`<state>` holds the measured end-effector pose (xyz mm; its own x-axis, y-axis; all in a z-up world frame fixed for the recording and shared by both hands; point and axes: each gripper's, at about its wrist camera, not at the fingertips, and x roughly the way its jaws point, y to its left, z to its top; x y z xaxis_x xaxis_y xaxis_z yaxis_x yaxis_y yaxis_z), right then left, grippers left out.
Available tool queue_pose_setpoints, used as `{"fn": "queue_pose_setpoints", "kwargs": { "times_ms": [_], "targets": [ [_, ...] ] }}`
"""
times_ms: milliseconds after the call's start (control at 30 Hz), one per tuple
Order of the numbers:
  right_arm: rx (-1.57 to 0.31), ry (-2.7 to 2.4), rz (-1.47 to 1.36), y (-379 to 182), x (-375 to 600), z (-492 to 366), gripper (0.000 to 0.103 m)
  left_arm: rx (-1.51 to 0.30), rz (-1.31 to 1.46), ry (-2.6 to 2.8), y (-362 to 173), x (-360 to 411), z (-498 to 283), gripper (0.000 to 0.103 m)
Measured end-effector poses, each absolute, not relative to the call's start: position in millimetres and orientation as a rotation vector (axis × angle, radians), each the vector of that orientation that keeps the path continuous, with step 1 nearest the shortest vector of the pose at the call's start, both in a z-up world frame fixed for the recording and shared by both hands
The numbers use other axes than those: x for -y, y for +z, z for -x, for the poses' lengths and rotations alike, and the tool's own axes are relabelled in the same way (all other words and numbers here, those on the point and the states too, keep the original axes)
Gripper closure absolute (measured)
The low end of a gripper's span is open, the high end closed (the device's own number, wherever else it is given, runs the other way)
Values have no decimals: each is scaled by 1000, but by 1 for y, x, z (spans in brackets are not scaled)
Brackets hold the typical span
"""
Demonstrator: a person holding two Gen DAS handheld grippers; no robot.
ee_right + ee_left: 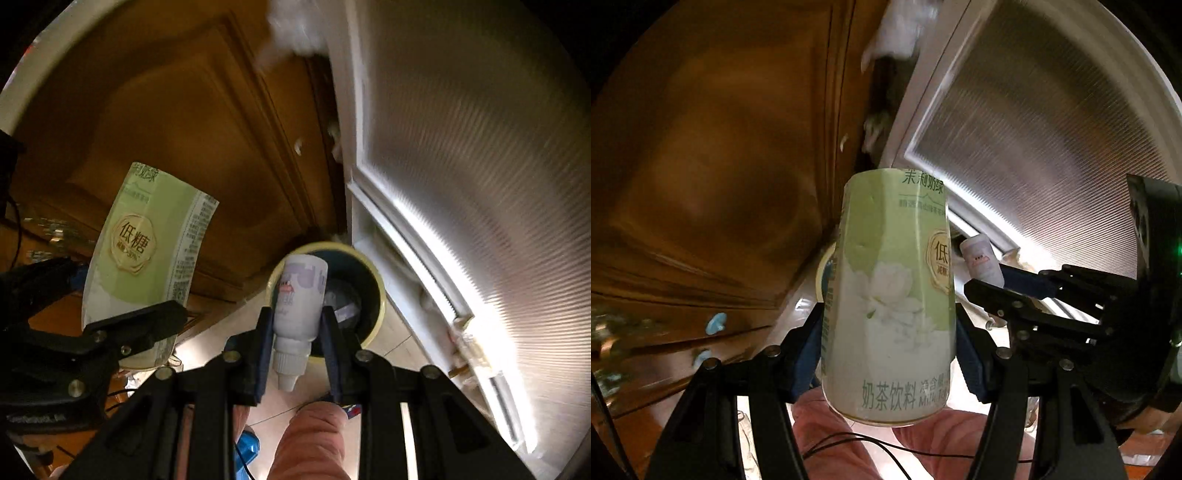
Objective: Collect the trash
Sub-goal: 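Lower the cup and bottle over the bin and open both tools, then raise both tools back toward the remaining trash on the table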
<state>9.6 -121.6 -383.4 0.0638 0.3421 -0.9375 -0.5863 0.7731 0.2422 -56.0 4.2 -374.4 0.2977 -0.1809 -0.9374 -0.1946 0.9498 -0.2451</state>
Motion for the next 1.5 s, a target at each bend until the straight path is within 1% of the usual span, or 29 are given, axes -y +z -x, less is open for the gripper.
{"fn": "queue_pose_setpoints", "kwargs": {
  "times_ms": [200, 433, 467, 533, 600, 633, 700, 733, 767, 1067, 1233, 1367, 1500],
  "targets": [
    [-1392, 659, 160, -451, 129, -22, 77, -1319, 334, 5, -440, 1, 32, 40],
    [-1425, 635, 97, -514, 133, -36, 76, -1347, 307, -15, -498, 4, 7, 39],
    [-1428, 630, 85, -521, 134, -38, 74, -1351, 304, -19, -504, 4, 5, 39],
    [-1431, 621, 68, -529, 137, -39, 62, -1370, 297, -26, -515, 1, 1, 39],
    [-1439, 623, 40, -535, 139, -40, 57, -1379, 288, -15, -521, -2, -2, 38],
    [-1441, 613, 34, -539, 140, -41, 57, -1383, 284, -10, -524, -4, -3, 38],
    [-1440, 595, 37, -541, 140, -43, 57, -1399, 289, -10, -528, -7, -4, 33],
    [-1438, 585, 36, -540, 142, -43, 57, -1403, 288, -6, -528, -9, -4, 25],
    [-1437, 580, 34, -540, 140, -47, 57, -1404, 288, 0, -529, -9, -4, 22],
    [-1421, 529, 50, -506, 148, -48, 57, -1373, 306, 27, -500, -12, -3, 20],
    [-1405, 512, 56, -482, 146, -45, 57, -1315, 292, 32, -463, -12, -4, 20],
    [-1394, 507, 68, -464, 147, -41, 57, -1280, 272, 45, -437, -15, -3, 16],
    [-1381, 511, 82, -435, 140, -42, 57, -1254, 259, 56, -404, -18, 5, 15]
  ]
}}
